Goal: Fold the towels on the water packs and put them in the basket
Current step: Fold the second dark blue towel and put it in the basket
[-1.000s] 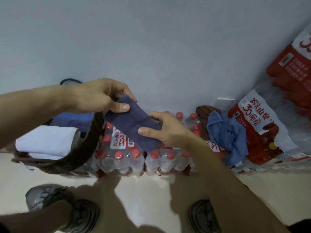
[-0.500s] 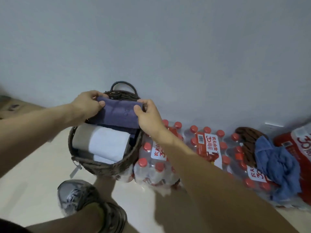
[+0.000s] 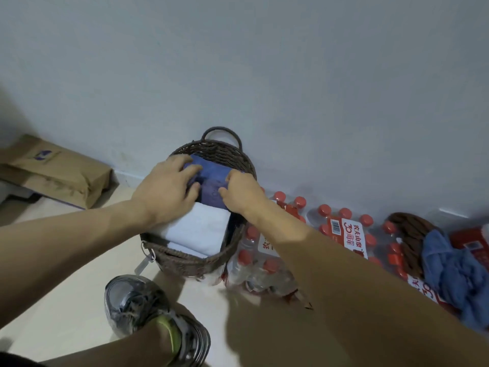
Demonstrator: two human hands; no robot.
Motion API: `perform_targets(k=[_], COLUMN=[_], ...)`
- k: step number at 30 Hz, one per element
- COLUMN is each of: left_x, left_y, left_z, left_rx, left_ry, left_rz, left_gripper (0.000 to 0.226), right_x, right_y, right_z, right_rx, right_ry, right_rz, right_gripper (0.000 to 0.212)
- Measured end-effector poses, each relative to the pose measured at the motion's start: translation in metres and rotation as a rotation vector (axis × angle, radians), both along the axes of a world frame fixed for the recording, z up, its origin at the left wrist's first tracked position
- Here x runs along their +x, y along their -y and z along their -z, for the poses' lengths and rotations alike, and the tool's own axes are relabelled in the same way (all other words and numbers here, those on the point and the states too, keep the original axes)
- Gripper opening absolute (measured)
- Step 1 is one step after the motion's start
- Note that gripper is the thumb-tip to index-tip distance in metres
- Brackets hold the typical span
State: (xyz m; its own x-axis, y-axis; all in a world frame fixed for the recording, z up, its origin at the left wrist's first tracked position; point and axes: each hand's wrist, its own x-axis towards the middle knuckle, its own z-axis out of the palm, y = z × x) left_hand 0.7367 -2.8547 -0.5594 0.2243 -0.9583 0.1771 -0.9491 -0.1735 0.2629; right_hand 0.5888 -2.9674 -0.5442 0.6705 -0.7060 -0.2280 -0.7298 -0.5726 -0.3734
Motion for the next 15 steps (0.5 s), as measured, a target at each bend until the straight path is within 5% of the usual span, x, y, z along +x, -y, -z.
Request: perform_targets(k=[5,9,15], left_x=[-0.006,-0.007,-0.006], left_y=[-0.010,-0.006,0.000], left_z=[0.015,0.016,0.008], left_rx=[0.157,0.187,0.139], left_ry=[-0.095,-0.081,-0.201], left_rz=[0.070,0.087,0.110], left_gripper=[0.045,0.039,0.038], right_x=[-0.004,-0.015,-0.031], right_y=[-0.014,-0.024,-0.020], right_z=[-0.005,0.002,0.021], right_rx=[-0.322,-0.023,0.011], right_ry=[0.201,0.183,0.210], right_rz=[-0.150,-0.361,-0.291], right_gripper=[0.021,0.028,0.033])
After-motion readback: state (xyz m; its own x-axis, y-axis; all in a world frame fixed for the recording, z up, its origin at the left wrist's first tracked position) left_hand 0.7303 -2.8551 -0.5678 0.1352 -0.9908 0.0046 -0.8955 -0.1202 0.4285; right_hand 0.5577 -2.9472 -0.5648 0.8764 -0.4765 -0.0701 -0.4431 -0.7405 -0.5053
